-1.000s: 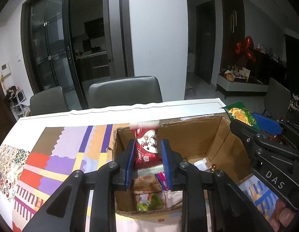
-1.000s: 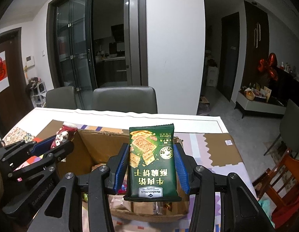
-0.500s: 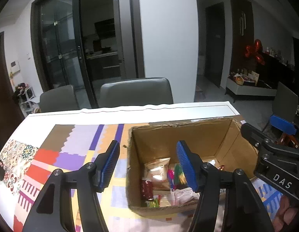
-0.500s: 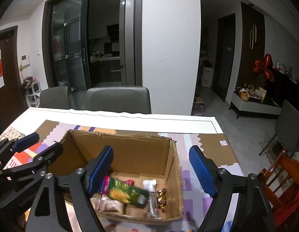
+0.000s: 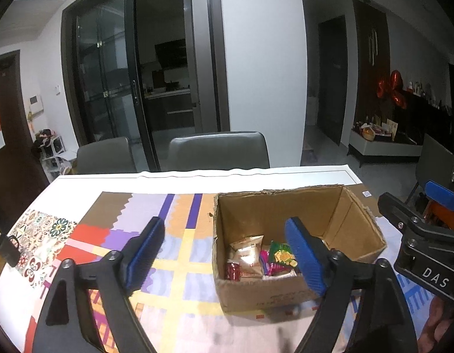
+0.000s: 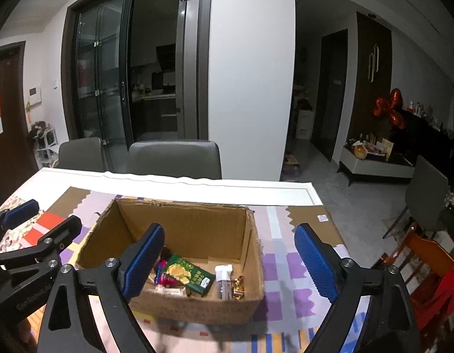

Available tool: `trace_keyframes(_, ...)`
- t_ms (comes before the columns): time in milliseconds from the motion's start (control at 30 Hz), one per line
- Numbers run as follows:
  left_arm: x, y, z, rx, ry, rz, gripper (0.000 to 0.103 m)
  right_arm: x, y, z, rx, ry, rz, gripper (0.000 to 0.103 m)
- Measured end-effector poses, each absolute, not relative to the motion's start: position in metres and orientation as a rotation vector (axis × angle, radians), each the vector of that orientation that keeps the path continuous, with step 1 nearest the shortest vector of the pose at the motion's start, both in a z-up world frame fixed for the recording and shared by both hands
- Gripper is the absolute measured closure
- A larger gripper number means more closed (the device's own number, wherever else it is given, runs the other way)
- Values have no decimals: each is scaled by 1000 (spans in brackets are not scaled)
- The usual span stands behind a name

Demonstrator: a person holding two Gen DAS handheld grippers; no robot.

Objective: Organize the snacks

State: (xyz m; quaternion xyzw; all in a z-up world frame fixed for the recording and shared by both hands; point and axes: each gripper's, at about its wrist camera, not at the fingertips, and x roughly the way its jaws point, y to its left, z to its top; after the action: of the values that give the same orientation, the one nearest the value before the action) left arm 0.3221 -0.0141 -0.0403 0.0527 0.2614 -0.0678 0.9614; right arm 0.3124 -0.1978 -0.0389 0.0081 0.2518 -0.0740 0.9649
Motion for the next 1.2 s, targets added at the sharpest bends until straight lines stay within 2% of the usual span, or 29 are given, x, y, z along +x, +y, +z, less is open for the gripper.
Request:
trace_keyframes(533, 256, 3, -20, 84, 471, -131, 6, 239, -187, -12, 11, 459, -167, 10)
trace_keyframes(1200, 172, 22, -15, 75, 448, -124, 2, 157, -172, -9, 23, 442, -169, 10)
